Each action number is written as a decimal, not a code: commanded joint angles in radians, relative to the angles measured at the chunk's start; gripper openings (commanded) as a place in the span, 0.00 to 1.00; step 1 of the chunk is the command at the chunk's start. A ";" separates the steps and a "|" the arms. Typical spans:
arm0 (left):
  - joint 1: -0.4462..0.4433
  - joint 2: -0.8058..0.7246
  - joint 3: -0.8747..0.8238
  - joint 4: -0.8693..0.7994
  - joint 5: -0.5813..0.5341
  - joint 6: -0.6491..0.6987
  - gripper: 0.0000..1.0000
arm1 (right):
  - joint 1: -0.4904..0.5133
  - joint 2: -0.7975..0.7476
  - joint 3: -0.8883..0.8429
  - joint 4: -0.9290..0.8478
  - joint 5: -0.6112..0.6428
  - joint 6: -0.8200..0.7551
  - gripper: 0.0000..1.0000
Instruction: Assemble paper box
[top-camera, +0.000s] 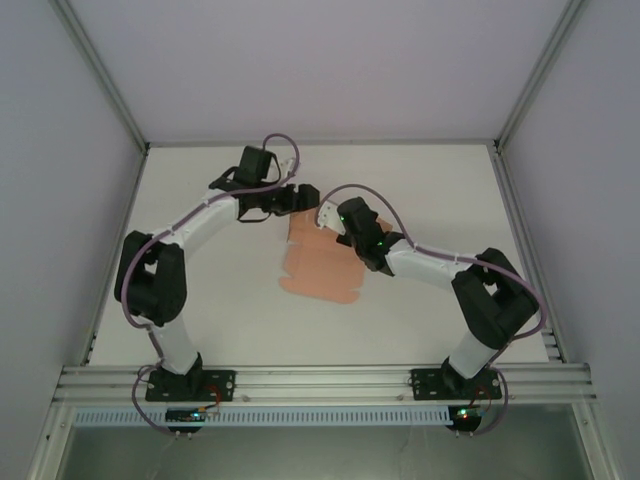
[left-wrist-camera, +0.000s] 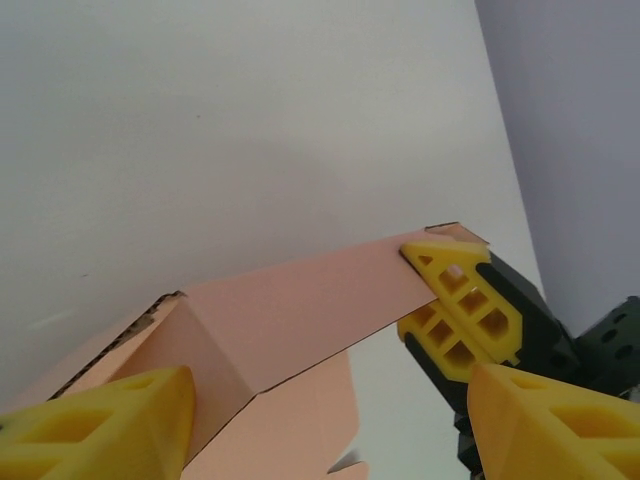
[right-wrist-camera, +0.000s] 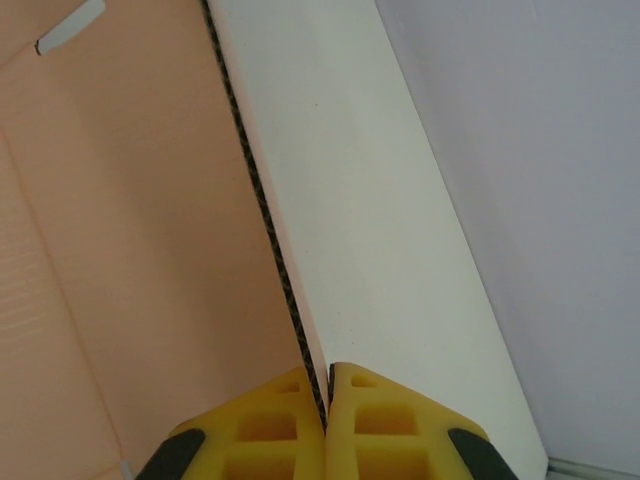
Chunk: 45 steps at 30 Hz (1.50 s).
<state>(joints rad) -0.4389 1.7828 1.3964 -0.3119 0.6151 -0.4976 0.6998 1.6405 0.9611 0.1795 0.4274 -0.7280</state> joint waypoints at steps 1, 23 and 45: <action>-0.025 0.030 0.032 0.076 0.104 -0.064 0.71 | 0.017 -0.019 0.002 0.100 -0.107 0.076 0.00; 0.098 -0.200 -0.182 0.017 -0.131 -0.001 0.90 | -0.064 -0.142 -0.089 0.040 -0.182 0.147 0.00; 0.162 -0.171 -0.336 0.074 -0.235 0.095 0.91 | -0.101 -0.192 -0.084 -0.042 -0.283 0.241 0.00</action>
<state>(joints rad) -0.2558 1.6096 1.0641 -0.3023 0.3515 -0.4431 0.6079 1.4696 0.8665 0.1452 0.1810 -0.5293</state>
